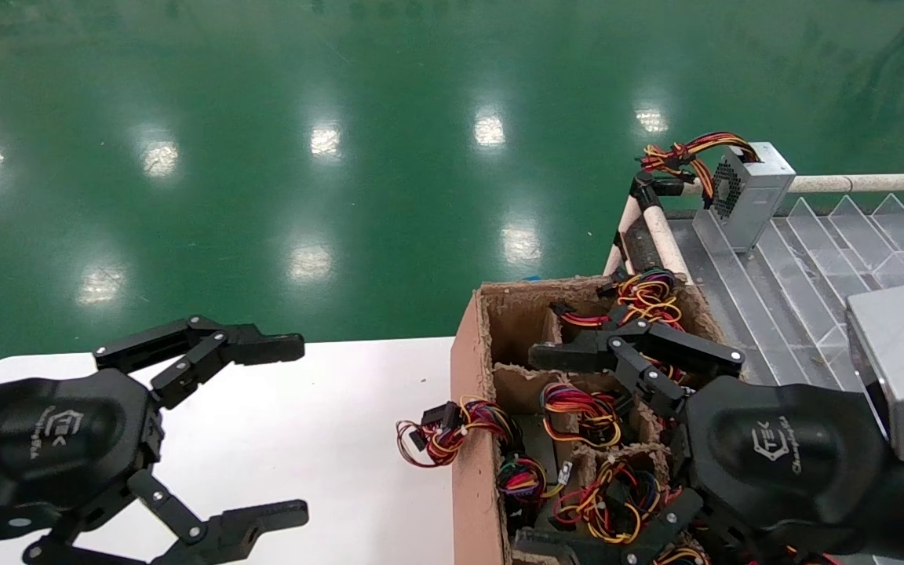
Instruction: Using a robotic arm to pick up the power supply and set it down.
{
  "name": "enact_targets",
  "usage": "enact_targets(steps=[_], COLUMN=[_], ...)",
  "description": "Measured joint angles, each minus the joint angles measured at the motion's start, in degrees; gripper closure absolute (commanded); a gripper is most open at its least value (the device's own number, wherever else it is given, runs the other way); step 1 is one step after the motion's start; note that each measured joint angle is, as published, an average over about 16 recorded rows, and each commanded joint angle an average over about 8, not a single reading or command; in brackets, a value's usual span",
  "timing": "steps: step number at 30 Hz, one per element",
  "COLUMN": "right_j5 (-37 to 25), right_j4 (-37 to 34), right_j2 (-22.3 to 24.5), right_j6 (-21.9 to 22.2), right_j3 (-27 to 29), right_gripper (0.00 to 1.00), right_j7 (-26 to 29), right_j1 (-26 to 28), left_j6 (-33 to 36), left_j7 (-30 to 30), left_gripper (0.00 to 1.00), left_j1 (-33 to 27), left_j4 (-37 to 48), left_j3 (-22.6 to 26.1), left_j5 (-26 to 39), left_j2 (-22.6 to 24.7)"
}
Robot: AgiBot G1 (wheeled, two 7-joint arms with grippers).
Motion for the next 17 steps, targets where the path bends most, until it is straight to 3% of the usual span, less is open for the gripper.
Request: enact_targets(steps=[17], right_j5=[-0.07], right_j4=[-0.13], right_j2=[-0.05], right_j6=[0.08], right_j3=[-0.05], right_gripper=[0.00], right_j7=[-0.04], right_j1=[0.11], left_j6=[0.00], left_j7=[0.00], left_gripper=[0.00], left_j1=[0.00], left_j4=[0.00], left_j3=[0.00], left_j5=[0.00], left_j2=[0.00])
